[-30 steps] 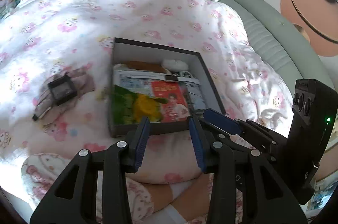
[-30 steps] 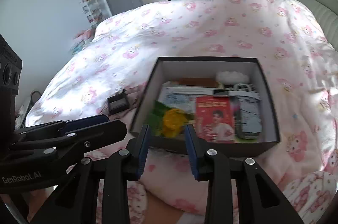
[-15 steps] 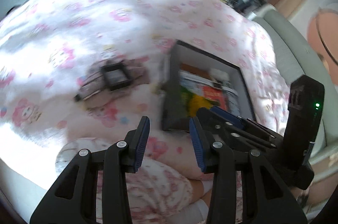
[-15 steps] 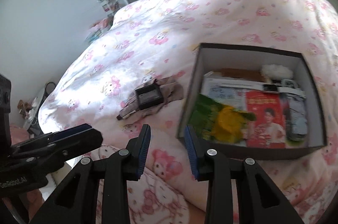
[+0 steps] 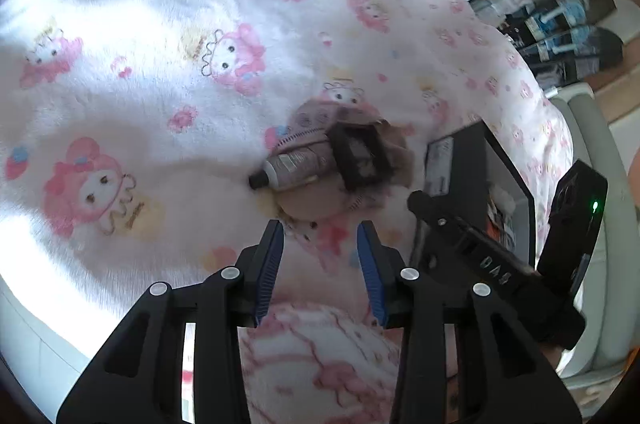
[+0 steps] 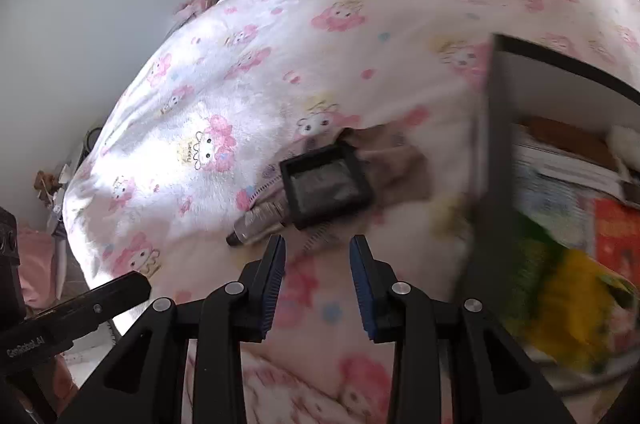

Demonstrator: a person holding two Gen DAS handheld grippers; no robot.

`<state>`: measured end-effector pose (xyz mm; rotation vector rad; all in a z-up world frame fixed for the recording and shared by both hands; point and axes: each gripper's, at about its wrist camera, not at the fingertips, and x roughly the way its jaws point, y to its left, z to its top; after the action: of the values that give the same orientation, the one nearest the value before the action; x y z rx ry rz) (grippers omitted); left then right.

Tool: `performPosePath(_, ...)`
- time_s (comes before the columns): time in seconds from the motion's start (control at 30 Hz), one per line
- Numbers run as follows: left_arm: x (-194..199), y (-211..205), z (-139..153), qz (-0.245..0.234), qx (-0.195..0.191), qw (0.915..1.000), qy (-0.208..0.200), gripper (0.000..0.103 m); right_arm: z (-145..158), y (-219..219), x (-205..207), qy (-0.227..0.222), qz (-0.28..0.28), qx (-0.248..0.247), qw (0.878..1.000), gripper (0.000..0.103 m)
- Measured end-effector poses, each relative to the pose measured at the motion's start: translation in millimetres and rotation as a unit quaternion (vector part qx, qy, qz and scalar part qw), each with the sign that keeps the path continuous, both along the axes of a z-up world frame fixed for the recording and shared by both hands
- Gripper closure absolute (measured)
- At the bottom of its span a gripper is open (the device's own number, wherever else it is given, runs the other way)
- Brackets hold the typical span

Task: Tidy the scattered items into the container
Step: 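Grasp the small black square frame with the right gripper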

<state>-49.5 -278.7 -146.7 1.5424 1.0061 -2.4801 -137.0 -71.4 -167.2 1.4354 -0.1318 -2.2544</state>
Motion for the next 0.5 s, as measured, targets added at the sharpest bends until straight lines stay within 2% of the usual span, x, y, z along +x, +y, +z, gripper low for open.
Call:
performPosePath(0.13, -27.9, -1.4, -16.0, -0.011, 0.005, 0.9994, -0.032, 0.065, -22.2, -20.9, -19.1, 0.003, -0.015, 0.042, 0.999, 0.074)
performPosePath(0.33, -67.0, -3.2, -40.0, -0.026, 0.031, 0.9981, -0.047, 0.065, -39.7, -15.5, -39.9, 0.005, -0.082, 0.036, 0.996, 0.074)
performPosePath(0.5, -103.3, 2.1, -67.3, -0.056, 0.069, 0.9935, -0.072, 0.065, -62.2, -20.1, -58.3, -0.026, -0.075, 0.047, 0.996, 0.073)
